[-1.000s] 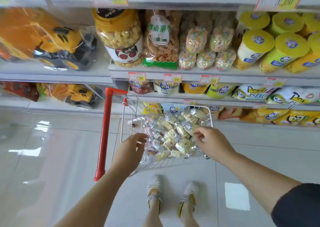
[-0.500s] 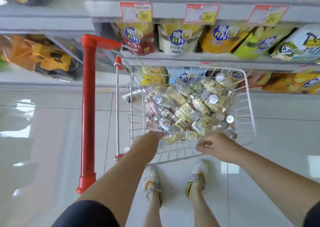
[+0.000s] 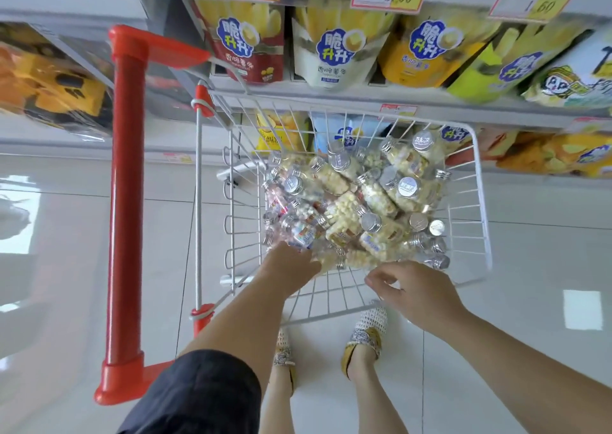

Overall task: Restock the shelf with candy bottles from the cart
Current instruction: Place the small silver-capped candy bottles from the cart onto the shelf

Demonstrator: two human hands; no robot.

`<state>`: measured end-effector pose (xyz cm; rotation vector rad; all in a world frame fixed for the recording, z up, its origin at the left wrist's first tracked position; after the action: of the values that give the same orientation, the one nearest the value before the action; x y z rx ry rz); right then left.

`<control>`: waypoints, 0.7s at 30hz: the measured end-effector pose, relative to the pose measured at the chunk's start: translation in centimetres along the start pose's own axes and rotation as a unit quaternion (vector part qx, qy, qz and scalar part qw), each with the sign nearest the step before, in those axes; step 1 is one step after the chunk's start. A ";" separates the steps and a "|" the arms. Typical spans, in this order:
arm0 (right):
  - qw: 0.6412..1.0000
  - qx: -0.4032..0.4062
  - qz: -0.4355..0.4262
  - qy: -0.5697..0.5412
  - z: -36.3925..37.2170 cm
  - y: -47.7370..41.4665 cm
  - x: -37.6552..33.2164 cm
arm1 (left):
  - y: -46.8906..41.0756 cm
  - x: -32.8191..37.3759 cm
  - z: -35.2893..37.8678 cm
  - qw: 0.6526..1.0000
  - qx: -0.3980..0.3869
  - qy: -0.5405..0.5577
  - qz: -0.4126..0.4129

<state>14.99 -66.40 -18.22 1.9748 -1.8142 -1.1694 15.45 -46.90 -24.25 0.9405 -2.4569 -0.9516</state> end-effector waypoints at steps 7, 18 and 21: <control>1.000 0.023 -0.013 -0.001 -0.4 0.4 -0.4 | 0.2 -0.3 -0.7 0.999 0.005 -0.053 -0.008; 0.989 -0.067 0.008 -0.130 -4.3 2.0 -2.1 | 11.3 -4.8 -12.9 0.848 0.212 0.440 -0.204; 0.965 -0.087 -0.019 -0.247 -9.9 4.9 -5.5 | 15.1 -4.7 -19.0 0.725 0.249 0.619 -0.173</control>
<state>18.35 -65.85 -6.36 1.7294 -1.8002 -1.8973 21.72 -44.16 -0.54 1.5339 -1.3122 0.3548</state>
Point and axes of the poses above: each hand's wrist, its own y-axis away from the middle knuckle, its own z-axis out of the palm, x = y × z, the point moved 6 cm from there along -y, towards the middle knuckle
